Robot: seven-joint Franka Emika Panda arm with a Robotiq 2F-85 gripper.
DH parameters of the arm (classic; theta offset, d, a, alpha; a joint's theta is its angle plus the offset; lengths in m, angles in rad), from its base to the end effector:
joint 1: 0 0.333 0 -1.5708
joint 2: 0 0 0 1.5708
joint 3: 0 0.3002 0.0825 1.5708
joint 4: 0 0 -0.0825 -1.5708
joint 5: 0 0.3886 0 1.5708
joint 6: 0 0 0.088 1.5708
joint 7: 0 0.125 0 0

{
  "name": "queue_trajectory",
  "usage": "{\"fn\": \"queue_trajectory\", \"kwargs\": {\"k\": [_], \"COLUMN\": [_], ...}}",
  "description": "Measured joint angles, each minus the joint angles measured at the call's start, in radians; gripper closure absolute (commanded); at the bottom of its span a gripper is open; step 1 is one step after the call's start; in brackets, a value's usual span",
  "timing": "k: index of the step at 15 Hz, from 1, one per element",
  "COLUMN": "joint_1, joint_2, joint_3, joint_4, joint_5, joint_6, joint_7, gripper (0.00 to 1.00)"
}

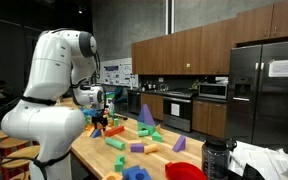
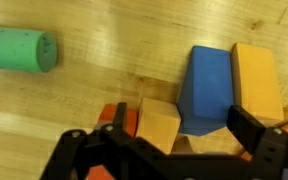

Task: Put the blue triangle into the bag

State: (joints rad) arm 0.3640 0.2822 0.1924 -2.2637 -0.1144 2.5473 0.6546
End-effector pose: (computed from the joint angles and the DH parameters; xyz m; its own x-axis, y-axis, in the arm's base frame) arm 0.4551 0.2870 0.2009 0.9998 -0.0112 0.0136 -0.0113 -0.9999 0.0041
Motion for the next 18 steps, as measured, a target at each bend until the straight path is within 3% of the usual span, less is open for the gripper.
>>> {"fn": "queue_trajectory", "kwargs": {"k": [6, 13, 18], "joint_1": [0.008, 0.019, 0.024], "joint_2": [0.000, -0.001, -0.001], "joint_3": [-0.010, -0.077, -0.065], "joint_4": [0.001, 0.001, 0.001], "joint_5": [-0.008, -0.118, -0.111], "joint_6": [0.002, 0.039, 0.041], "joint_7": [0.020, 0.122, 0.133], "gripper": [0.00, 0.00, 0.00]}}
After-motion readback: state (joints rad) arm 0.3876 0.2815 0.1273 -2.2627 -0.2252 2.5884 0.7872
